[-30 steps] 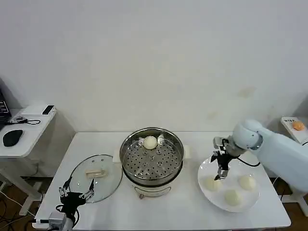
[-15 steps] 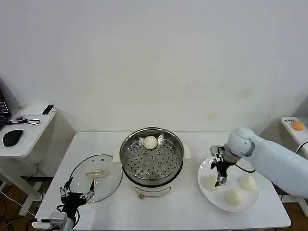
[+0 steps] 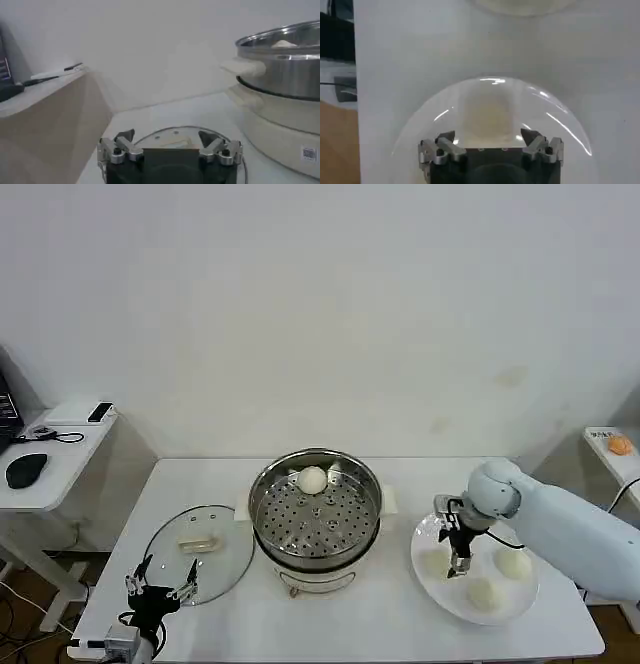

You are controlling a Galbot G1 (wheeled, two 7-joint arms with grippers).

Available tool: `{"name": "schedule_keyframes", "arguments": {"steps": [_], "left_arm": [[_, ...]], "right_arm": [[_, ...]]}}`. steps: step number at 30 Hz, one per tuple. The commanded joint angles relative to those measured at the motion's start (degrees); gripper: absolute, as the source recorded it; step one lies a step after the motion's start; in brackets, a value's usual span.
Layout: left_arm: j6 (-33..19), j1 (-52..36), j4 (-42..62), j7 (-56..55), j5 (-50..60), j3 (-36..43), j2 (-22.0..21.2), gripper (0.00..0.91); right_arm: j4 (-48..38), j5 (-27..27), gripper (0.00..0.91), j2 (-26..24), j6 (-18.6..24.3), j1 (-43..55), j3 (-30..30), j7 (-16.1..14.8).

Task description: Take steamed baozi put them in steamer then cover it.

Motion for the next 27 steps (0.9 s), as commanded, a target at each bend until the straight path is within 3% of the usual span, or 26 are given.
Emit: {"name": "schedule_keyframes", "arguments": {"steps": [1, 18, 20, 23, 25, 27], "left_arm": [[-0.04, -0.02, 0.04, -0.01, 0.05, 0.06, 0.01, 0.907], [-0.17, -0.05, 0.47, -0.11, 0.06, 0.06, 0.04, 0.907], [-0.20, -0.06, 0.53, -0.14, 0.07, 0.06, 0.02, 0.907], [-0.24, 0.00, 0.54, -0.16, 0.10, 0.11, -0.03, 0.907], [-0.25, 0.04, 0.48, -0.17, 0.13, 0.12, -0.08, 0.907], [-0.23, 0.04, 0.46, -0.15, 0.16, 0.13, -0.10, 0.907]], "right_arm": [[-0.56, -0.93, 0.907, 0.20, 0.10, -0.26, 0.02, 0.14], [-1.17, -1.62, 0.907, 0.85, 0.57, -1.68, 0.31, 1.53], [-1.29, -1.36, 0.776, 0.94, 0.50, -1.66, 0.33, 1.92], [-1.47, -1.21, 0.655, 1.12, 0.44, -1.66, 0.35, 2.32], [-1.44, -1.17, 0.584, 1.11, 0.48, -1.63, 0.36, 2.36], [-1.38, -1.14, 0.584, 1.05, 0.51, -1.62, 0.35, 2.34]]}}
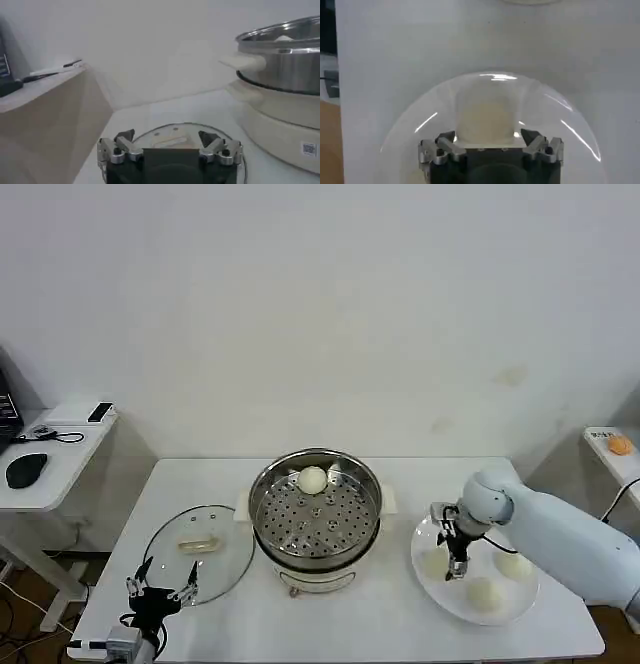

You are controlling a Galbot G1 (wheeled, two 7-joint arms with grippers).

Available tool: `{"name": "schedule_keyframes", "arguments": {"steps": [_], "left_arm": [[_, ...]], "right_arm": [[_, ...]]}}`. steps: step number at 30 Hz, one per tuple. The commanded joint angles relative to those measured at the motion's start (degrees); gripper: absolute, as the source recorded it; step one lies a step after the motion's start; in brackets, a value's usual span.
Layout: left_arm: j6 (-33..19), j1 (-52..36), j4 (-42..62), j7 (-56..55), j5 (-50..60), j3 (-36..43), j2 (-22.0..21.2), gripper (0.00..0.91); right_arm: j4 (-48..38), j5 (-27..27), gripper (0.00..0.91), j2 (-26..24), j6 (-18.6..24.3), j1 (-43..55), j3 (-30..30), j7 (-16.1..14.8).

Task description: Take steamed baozi put them in steamer then cover it.

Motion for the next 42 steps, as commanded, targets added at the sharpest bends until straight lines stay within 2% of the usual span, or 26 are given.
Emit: {"name": "schedule_keyframes", "arguments": {"steps": [1, 10, 15, 20, 21, 22, 25, 30, 37, 42], "left_arm": [[-0.03, 0.03, -0.07, -0.01, 0.05, 0.04, 0.03, 0.907], [-0.08, -0.17, -0.19, -0.03, 0.14, 0.20, -0.13, 0.907], [-0.15, -0.45, -0.54, 0.11, 0.08, 0.41, -0.31, 0.907], [-0.12, -0.74, -0.95, 0.18, 0.41, 0.49, -0.26, 0.907], [-0.10, -0.78, -1.05, 0.18, 0.46, 0.45, -0.20, 0.907], [-0.08, -0.78, -1.22, 0.18, 0.60, 0.35, -0.07, 0.907], [-0.12, -0.59, -1.51, 0.24, 0.77, -0.05, 0.01, 0.907], [-0.46, -0.19, -1.51, 0.52, 0.81, -0.29, 0.27, 0.907], [-0.55, -0.10, -2.19, 0.63, 1.00, -0.36, 0.17, 0.907], [-1.15, 0.38, -2.88, 0.33, 0.96, -0.88, 0.30, 0.907]], "right_arm": [[-0.11, -0.04, 0.584, 0.09, 0.02, -0.06, -0.01, 0.48], [1.70, 0.52, 0.584, -1.93, -0.34, 0.79, 0.91, 0.84], [6.53, 4.43, 0.584, -4.95, -1.79, 7.20, 0.50, -0.18], [10.31, 9.90, 0.584, -5.54, -2.84, 21.29, -5.23, -0.86], [10.31, 9.90, 0.584, -5.54, -2.84, 21.29, -5.23, -0.86], [11.12, 11.83, 0.584, -4.30, -3.18, 26.45, -8.38, -1.31], [11.71, 16.64, 0.584, -1.50, -4.32, 33.46, -12.18, -1.60], [10.99, 22.19, 0.584, 4.77, -5.99, 42.26, -15.78, -2.16], [7.32, 24.90, 0.584, 11.05, -7.52, 43.38, -17.24, -2.07], [3.80, 28.01, 0.584, 18.43, -8.95, 41.95, -17.53, -1.12]]}}
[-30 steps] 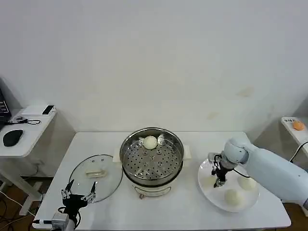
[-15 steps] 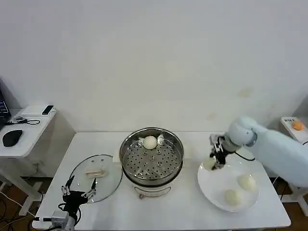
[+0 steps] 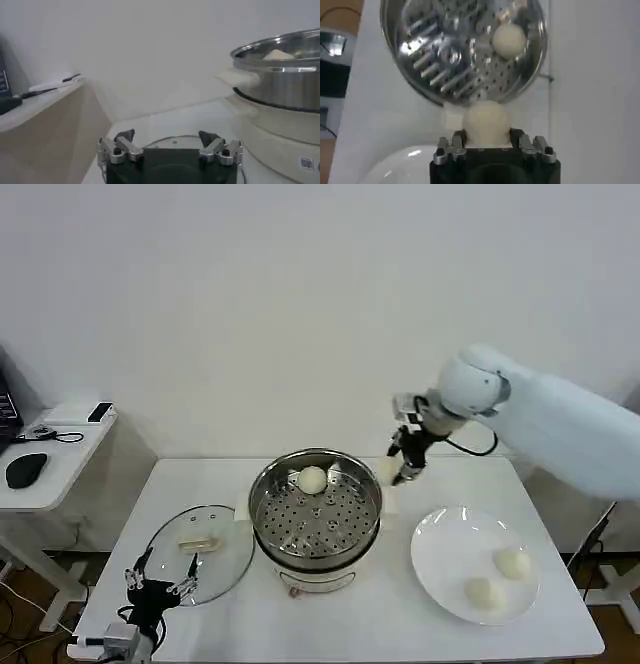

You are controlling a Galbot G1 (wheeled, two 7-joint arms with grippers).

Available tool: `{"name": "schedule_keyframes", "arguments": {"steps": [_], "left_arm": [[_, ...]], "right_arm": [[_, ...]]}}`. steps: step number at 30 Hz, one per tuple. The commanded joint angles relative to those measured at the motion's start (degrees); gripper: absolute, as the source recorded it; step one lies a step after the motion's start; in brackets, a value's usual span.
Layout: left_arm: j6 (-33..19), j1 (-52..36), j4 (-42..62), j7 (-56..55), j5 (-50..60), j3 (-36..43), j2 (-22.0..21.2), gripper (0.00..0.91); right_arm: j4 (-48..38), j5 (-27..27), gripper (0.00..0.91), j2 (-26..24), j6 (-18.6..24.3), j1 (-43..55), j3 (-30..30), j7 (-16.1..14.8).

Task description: Take steamed baozi put them in steamer then cover it.

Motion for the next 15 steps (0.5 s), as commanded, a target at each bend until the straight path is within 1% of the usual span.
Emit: {"name": "schedule_keyframes", "arguments": {"steps": [1, 2, 6, 15], "left_arm": [[-0.35, 0.10, -0.38, -0.08, -0.09, -0.24, 0.10, 0.907], [-0.37, 0.10, -0.54, -0.09, -0.23, -0.40, 0.02, 0.907], [-0.37, -0.06, -0.84, -0.11, -0.20, -0.52, -0.34, 0.907], [-0.52, -0.65, -0.62, -0.09, -0.11, -0.08, -0.80, 0.907]], "right_arm": [[-3.32, 5.70, 0.584, 9.47, -1.73, 4.61, -2.61, 0.38], [-4.67, 6.14, 0.584, 11.44, -2.00, 3.84, -2.65, 0.64], [-7.76, 5.73, 0.584, 15.45, -2.14, 1.21, -3.00, 0.97], [-12.59, 4.09, 0.584, 20.48, -2.13, -3.66, -4.88, 1.32]]}}
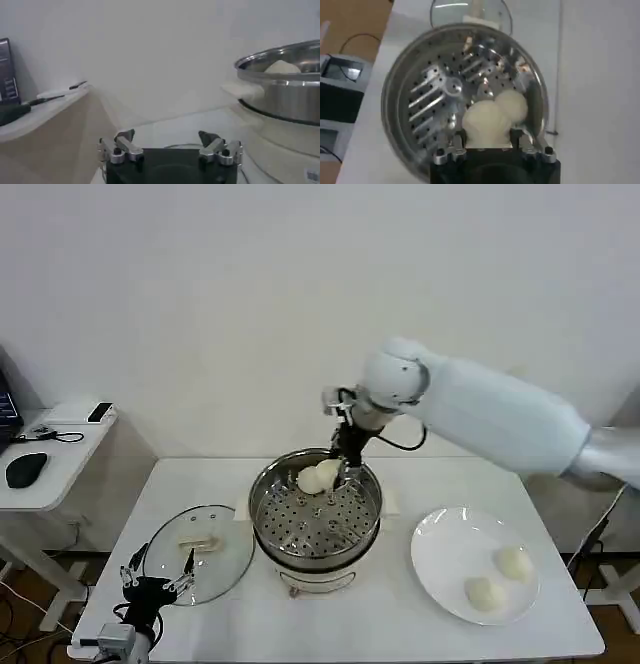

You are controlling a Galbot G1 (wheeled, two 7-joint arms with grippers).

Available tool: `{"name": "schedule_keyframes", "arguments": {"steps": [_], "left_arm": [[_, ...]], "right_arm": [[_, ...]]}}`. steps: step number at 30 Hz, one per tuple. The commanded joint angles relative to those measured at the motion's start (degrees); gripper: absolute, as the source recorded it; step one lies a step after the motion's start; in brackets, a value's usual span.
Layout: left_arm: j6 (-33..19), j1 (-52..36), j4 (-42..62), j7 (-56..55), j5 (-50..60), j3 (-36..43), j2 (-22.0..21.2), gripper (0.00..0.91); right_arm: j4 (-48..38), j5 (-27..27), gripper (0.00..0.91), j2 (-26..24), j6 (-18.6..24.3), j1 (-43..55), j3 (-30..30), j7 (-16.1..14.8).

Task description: Take steamed baozi put them in steamer then cover it.

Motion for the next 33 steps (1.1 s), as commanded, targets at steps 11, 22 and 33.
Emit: {"name": "schedule_keyframes", "arguments": {"steps": [11, 22, 33], "left_arm": [[-0.51, -0.85, 0.75, -0.02, -0.10, 0.04, -0.25, 0.907], [-0.63, -0.99, 1.33, 0.02, -0.11, 0.22, -0.19, 0.907], [-0.87, -0.96, 1.63, 0.04, -0.19, 0.20, -0.06, 0.907]], "right_arm": [[-9.59, -0.47, 0.584, 11.40, 0.16, -5.85, -1.18, 2.45], [-11.30, -0.86, 0.584, 12.94, 0.59, -7.52, -0.60, 3.34], [-13.17, -1.66, 0.736, 14.93, 0.86, -8.24, 0.31, 4.14]]}}
